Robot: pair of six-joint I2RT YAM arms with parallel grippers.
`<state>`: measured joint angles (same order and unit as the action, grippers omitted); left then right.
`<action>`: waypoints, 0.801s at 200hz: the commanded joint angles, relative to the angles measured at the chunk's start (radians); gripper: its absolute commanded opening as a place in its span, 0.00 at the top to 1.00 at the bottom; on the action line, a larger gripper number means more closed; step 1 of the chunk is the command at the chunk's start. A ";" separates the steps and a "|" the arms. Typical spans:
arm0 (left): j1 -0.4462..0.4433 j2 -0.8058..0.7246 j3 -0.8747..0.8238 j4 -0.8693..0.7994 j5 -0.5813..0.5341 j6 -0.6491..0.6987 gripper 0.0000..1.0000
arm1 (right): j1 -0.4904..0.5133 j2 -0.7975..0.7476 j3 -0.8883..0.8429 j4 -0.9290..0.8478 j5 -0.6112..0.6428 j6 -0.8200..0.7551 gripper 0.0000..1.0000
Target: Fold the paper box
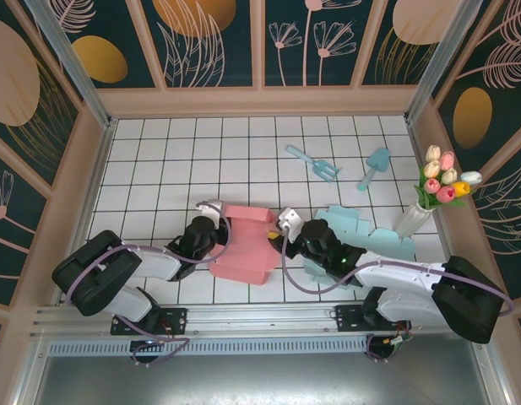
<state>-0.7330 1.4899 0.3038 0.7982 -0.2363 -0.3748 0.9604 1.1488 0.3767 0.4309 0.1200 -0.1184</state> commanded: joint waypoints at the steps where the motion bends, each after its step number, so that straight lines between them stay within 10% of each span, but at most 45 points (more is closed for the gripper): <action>1: -0.001 0.018 0.037 -0.017 0.004 -0.026 1.00 | 0.010 0.043 0.047 0.095 0.058 0.010 0.53; 160: -0.039 -0.020 0.095 -0.128 -0.060 -0.222 1.00 | 0.097 0.452 0.222 0.401 0.406 -0.025 0.65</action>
<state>-0.7406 1.5059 0.3630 0.6800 -0.3279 -0.5755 1.0252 1.5509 0.5419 0.7372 0.5110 -0.0998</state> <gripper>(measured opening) 0.106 0.354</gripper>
